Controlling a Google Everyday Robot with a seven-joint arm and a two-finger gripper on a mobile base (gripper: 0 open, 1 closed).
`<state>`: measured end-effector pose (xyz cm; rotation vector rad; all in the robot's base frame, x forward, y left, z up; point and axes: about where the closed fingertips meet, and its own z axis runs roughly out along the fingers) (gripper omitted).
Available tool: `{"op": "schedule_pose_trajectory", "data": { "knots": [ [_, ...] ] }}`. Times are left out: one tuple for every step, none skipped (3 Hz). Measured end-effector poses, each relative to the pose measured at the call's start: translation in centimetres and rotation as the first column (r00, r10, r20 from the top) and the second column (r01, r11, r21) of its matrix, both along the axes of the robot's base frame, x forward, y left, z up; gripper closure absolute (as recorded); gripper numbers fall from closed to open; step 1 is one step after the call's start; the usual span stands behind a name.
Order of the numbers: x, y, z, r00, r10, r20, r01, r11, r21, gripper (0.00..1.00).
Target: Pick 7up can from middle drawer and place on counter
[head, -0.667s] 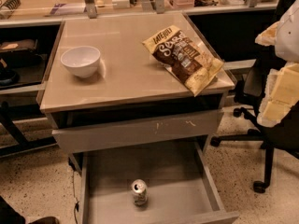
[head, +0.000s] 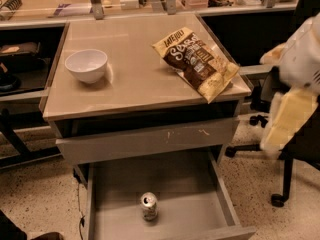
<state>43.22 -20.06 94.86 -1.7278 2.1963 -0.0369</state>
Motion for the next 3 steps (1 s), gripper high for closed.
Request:
{"op": "schedule_pose_trajectory", "data": {
  "knots": [
    [-0.7,3.9,-6.6,0.9972,0.07,-0.027,-0.066,0.99,0.129,0.0],
    [-1.1,7.4,-13.8,0.9872,0.148,-0.059,-0.131,0.963,0.234,0.0],
    [-1.1,7.4,-13.8,0.9872,0.148,-0.059,-0.131,0.963,0.234,0.0]
  ]
}}
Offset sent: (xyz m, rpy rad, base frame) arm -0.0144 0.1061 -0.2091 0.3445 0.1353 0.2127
